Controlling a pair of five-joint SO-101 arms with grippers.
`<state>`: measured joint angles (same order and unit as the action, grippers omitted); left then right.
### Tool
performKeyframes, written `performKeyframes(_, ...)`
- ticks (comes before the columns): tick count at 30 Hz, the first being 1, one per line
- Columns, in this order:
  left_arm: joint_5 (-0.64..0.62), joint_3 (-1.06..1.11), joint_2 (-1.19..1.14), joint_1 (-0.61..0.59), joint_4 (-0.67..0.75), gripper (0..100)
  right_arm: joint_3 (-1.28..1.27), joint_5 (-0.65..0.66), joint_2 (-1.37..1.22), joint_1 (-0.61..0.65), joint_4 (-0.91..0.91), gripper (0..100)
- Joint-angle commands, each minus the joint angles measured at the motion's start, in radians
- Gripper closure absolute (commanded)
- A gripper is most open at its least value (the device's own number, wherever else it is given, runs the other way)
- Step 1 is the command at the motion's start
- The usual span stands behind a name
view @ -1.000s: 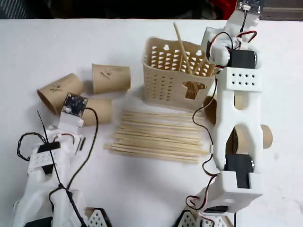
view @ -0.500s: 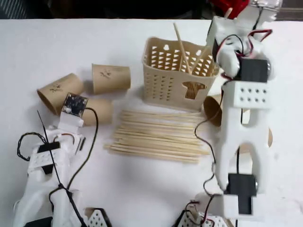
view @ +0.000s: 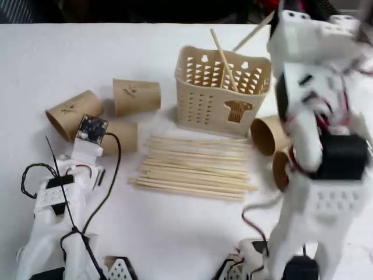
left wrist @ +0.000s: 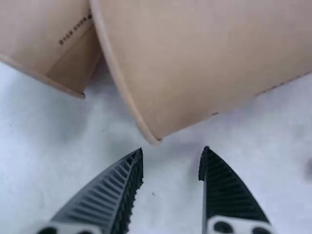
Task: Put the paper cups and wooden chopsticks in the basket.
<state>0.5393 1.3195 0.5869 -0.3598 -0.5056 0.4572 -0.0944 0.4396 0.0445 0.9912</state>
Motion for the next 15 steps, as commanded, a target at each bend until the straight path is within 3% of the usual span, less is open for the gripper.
performKeyframes(1,0.009,-0.005,0.039,0.012,0.026,80,0.051,-0.014,0.081,0.085,0.012,98.4)
performKeyframes(8,0.009,-0.005,0.039,0.012,0.026,80,0.026,-0.008,0.039,0.251,0.018,98.4)
performKeyframes(15,0.009,-0.003,0.039,0.012,0.026,80,0.023,0.012,-0.105,0.240,0.022,98.4)
